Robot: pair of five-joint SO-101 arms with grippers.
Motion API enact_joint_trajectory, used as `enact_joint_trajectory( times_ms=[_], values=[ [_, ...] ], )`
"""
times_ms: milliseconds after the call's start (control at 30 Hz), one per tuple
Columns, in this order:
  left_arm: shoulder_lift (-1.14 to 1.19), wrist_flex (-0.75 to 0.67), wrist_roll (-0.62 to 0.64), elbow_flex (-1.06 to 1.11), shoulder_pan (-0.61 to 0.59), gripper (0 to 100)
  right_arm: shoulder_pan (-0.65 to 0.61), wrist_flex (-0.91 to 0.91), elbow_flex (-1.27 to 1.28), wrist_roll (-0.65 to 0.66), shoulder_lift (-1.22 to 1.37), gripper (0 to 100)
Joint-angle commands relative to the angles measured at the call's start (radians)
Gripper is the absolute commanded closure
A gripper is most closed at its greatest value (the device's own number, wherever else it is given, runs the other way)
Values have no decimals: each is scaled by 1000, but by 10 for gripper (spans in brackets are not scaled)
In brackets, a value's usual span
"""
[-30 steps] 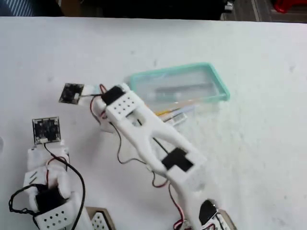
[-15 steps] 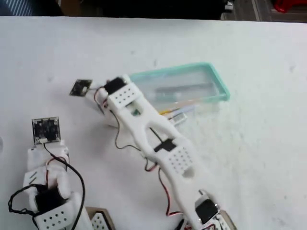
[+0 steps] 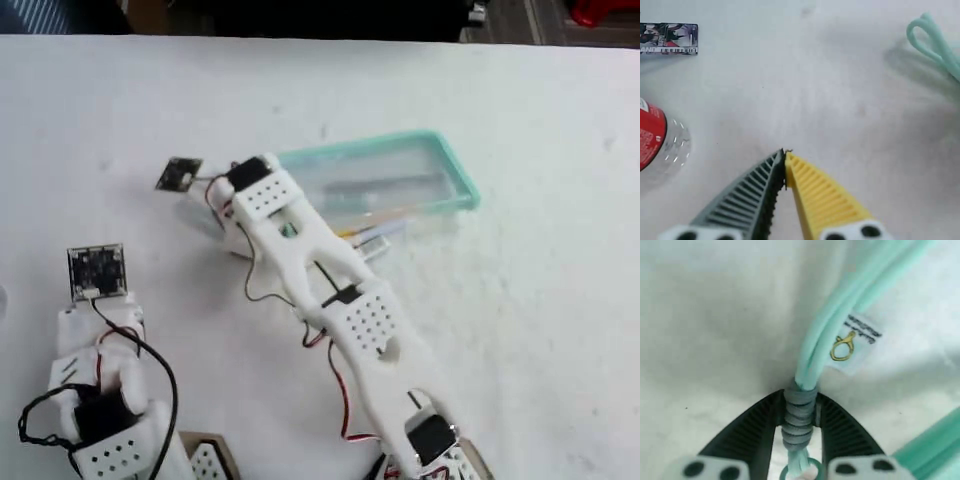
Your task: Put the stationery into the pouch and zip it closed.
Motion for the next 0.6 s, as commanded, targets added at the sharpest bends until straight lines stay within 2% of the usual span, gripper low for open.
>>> enact_joint_trajectory(
  times_ms=[0,167,333,567],
  values=[
    [-10,-23,8,-29,12,976,25,53,-112,14,-4,983],
    [-10,-20,8,-29,12,976,96,211,-433,14,-4,982],
    [-10,-18,8,-28,12,976,197,223,-789,8,-4,982],
    [-10,-25,8,-18,12,976,269,222,-769,2,-151,982]
  ],
)
